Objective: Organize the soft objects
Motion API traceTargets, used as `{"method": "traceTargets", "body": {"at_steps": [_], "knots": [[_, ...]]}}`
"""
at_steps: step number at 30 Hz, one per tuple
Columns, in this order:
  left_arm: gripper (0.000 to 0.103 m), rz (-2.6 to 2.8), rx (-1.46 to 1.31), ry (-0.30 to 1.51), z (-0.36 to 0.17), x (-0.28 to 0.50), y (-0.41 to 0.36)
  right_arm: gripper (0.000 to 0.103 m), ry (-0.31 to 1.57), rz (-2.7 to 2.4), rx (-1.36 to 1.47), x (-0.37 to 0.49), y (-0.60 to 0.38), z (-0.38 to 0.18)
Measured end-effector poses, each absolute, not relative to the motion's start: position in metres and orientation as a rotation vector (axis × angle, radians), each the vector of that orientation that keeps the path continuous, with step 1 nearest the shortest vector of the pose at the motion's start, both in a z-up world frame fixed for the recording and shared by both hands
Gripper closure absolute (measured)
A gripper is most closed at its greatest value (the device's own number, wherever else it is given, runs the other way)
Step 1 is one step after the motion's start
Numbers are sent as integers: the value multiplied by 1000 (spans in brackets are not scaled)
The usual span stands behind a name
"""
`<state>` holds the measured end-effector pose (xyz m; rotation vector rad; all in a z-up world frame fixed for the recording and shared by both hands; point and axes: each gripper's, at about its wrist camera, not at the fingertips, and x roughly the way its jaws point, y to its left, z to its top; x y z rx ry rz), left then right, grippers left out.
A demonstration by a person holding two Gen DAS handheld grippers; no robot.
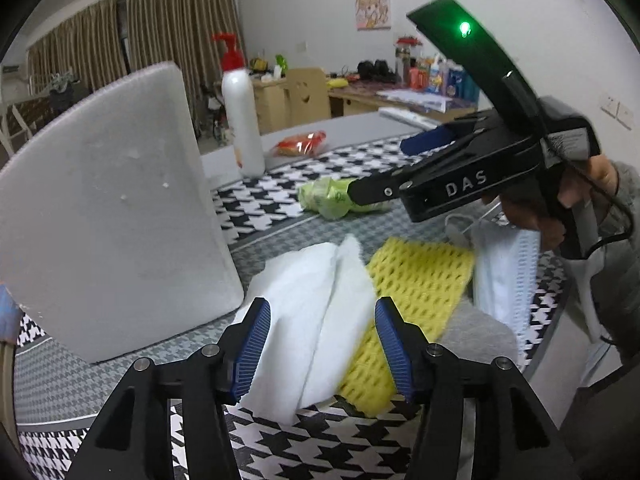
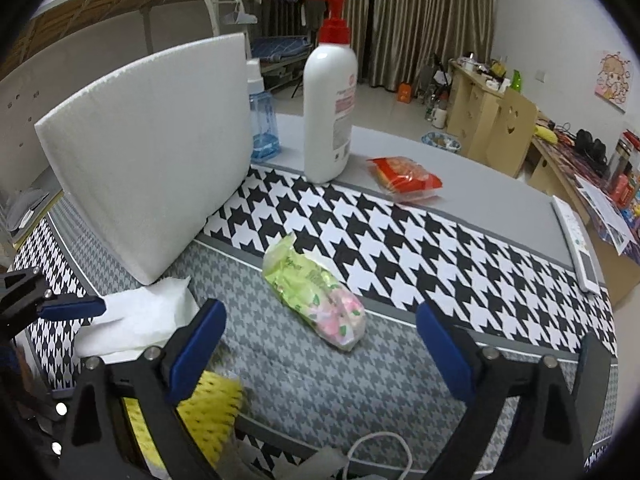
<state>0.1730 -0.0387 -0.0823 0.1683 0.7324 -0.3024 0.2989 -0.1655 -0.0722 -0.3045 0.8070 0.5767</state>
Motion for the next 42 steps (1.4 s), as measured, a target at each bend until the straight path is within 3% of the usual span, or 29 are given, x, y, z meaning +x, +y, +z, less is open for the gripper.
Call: {"method": "traceTargets", "body": {"at_steps": [5,7,8,11,17,22,28,34,36,42], "knots": [[47,-295,143,785,-88,186,-34,7,817,597,-312,302,-163,-76],[55,-293,138,814,-93,191,-34,9,826,599,-317,304,-162,-78],[64,-296,126,826,-94,192,-32,10,832,605,-317,305,-161,-80],[71,-312,72,851,-96,194,-26,14,847,608,-321,311,-159,-85],[89,-341,61,845,-93,191,-28,33,870,636,-325,314,-155,-91],[92,-349,36,845,-90,190,-24,59,893,632,-349,315,-151,-99],[93,-343,29,811,-81,181,-19,78,857,629,-349,308,-155,-90],[94,-338,27,772,-72,172,-14,86,813,624,-323,299,-163,-72],[99,-333,26,766,-71,169,-12,87,799,616,-322,294,-165,-67],[99,-321,30,728,-62,153,-6,87,755,605,-298,277,-171,-51]]}}
